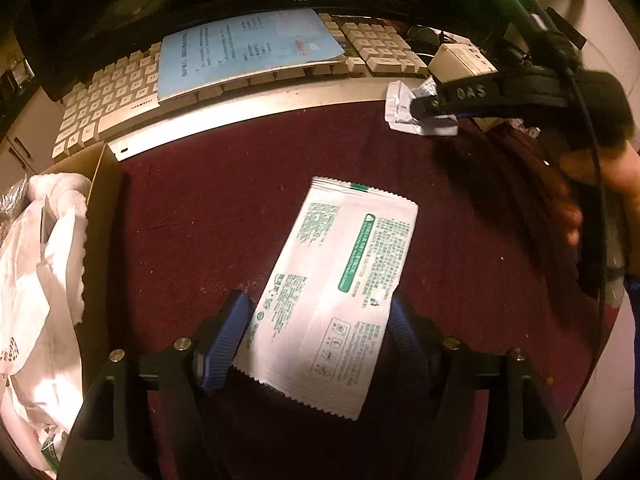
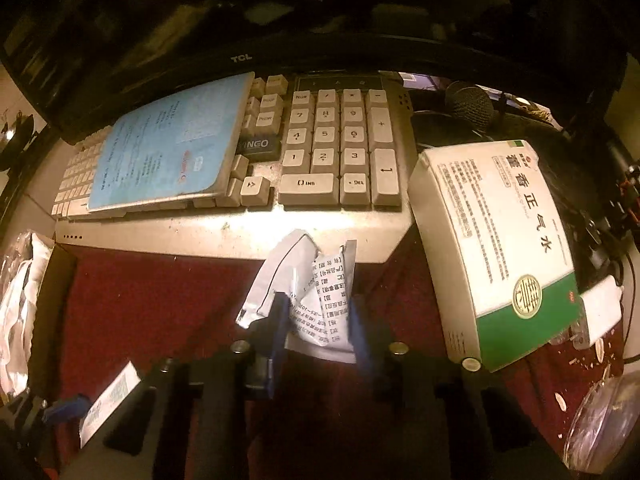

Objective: Organize soft objects
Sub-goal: 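Grasp the white-green sachet with left tool while right tool grasps the crumpled receipt, then carry the white-green sachet and receipt over the cardboard box with both tools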

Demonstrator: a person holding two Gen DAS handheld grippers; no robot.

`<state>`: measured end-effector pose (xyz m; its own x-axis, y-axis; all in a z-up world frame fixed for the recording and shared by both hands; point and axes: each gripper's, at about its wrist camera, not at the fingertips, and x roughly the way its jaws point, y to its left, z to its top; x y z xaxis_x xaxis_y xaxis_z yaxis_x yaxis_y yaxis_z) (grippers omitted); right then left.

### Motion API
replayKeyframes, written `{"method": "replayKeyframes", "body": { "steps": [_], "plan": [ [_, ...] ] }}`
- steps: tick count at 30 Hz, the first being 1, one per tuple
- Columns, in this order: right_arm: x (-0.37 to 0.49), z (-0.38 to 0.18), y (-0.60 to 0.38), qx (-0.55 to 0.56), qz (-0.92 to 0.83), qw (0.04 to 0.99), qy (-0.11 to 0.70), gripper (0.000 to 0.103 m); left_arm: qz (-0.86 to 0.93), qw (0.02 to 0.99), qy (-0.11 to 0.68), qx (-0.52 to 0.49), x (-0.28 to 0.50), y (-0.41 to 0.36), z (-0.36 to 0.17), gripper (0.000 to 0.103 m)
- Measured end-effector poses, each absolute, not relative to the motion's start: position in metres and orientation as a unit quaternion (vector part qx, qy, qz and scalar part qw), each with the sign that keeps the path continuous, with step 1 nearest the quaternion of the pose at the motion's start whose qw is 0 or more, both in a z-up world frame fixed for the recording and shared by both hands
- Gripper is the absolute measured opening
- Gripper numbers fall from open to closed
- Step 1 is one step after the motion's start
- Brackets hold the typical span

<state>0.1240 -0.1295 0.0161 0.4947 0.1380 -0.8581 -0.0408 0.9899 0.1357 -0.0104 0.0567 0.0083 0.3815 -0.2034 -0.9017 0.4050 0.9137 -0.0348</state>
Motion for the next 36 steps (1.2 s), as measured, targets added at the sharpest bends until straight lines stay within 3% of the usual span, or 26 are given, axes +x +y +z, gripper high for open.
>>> {"method": "replayKeyframes", "body": {
  "steps": [6, 9, 18, 36],
  "plan": [
    [0.094, 0.021, -0.131, 0.048, 0.076, 0.867, 0.49, 0.03, -0.188, 0.832, 0.513, 0.095, -0.011, 0.054, 0.011, 0.045],
    [0.072, 0.028, -0.131, 0.052, 0.097, 0.871, 0.479, 0.03, -0.194, 0.833, 0.511, 0.091, -0.017, 0.056, 0.012, 0.042],
    [0.015, 0.041, -0.116, 0.057, 0.147, 0.877, 0.453, 0.03, -0.197, 0.838, 0.501, 0.09, -0.041, 0.066, 0.018, 0.04],
    [-0.01, 0.053, -0.084, 0.047, 0.19, 0.874, 0.445, 0.03, -0.185, 0.846, 0.491, 0.092, -0.081, 0.106, 0.037, 0.04]
  ]
}}
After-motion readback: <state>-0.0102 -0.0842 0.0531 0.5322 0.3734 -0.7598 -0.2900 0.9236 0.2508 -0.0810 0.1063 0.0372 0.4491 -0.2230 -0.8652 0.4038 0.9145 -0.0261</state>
